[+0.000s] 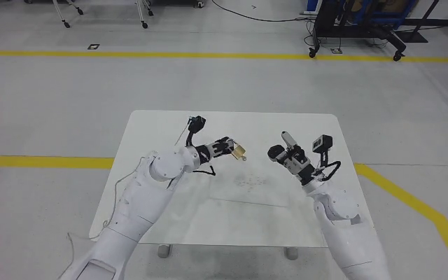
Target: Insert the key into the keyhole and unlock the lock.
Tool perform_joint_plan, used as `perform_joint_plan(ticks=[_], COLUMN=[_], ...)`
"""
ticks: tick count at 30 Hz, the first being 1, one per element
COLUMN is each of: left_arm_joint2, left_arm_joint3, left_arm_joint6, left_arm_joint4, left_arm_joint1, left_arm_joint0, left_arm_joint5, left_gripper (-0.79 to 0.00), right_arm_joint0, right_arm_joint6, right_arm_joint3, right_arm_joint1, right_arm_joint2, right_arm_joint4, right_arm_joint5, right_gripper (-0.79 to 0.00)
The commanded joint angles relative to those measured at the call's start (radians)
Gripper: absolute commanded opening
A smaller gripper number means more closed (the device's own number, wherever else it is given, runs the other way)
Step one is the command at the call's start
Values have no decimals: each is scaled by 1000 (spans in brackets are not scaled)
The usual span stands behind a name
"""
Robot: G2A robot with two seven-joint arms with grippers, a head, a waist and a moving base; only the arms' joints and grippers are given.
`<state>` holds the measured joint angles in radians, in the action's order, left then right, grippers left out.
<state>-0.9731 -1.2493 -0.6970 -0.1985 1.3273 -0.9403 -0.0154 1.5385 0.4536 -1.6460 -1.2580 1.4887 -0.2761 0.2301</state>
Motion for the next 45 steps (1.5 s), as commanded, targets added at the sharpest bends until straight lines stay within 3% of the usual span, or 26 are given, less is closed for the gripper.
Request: perform_joint_plan(ticks=[1, 8, 17, 18, 19, 21, 23, 24, 28, 31, 36, 40, 45], left_arm_joint2=[35, 179, 311, 314, 316, 318, 318, 313, 257, 170, -41, -140, -202], left_arm_joint3=[2, 64, 141, 145, 148, 150, 143, 135, 73, -3, -150, -240, -352], left_arm_joint6=[-45, -105, -123, -128, -131, -149, -173, -182, -199, -167, 34, 177, 368], left_arm_joint4=[-59, -244, -386, -394, -406, -430, -456, -462, -453, -389, -195, -225, -438], left_arm_joint1=[3, 31, 74, 76, 76, 76, 73, 70, 53, 33, -1, -23, -46], left_arm_joint0=[18, 93, 155, 159, 161, 162, 162, 159, 131, 82, -73, -168, -250], left_arm_joint5=[-30, -124, -165, -169, -172, -180, -189, -194, -215, -224, -125, -24, 78], left_gripper=[-785, -785, -785, -613, -511, -416, 0, 0, 0, 0, 0, 0, 0], right_arm_joint0=[46, 46, 46, 46, 46, 46, 46, 46, 46, 46, 46, 44, 33], right_arm_joint6=[-59, -59, -59, -59, -59, -59, -59, -59, -59, -59, -59, -78, -243], right_arm_joint3=[-65, -65, -65, -65, -65, -65, -65, -65, -65, -65, -65, -64, -83], right_arm_joint1=[7, 7, 7, 7, 7, 7, 7, 7, 7, 7, 7, 6, 7], right_arm_joint2=[43, 43, 43, 43, 43, 43, 43, 43, 43, 43, 43, 43, 116], right_arm_joint4=[120, 120, 120, 120, 120, 120, 120, 120, 120, 120, 120, 137, 187], right_arm_joint5=[-30, -30, -30, -30, -30, -30, -30, -30, -30, -30, -30, -25, 16], right_gripper=[0, 0, 0, 0, 0, 0, 0, 0, 0, 0, 0, 0, 0])
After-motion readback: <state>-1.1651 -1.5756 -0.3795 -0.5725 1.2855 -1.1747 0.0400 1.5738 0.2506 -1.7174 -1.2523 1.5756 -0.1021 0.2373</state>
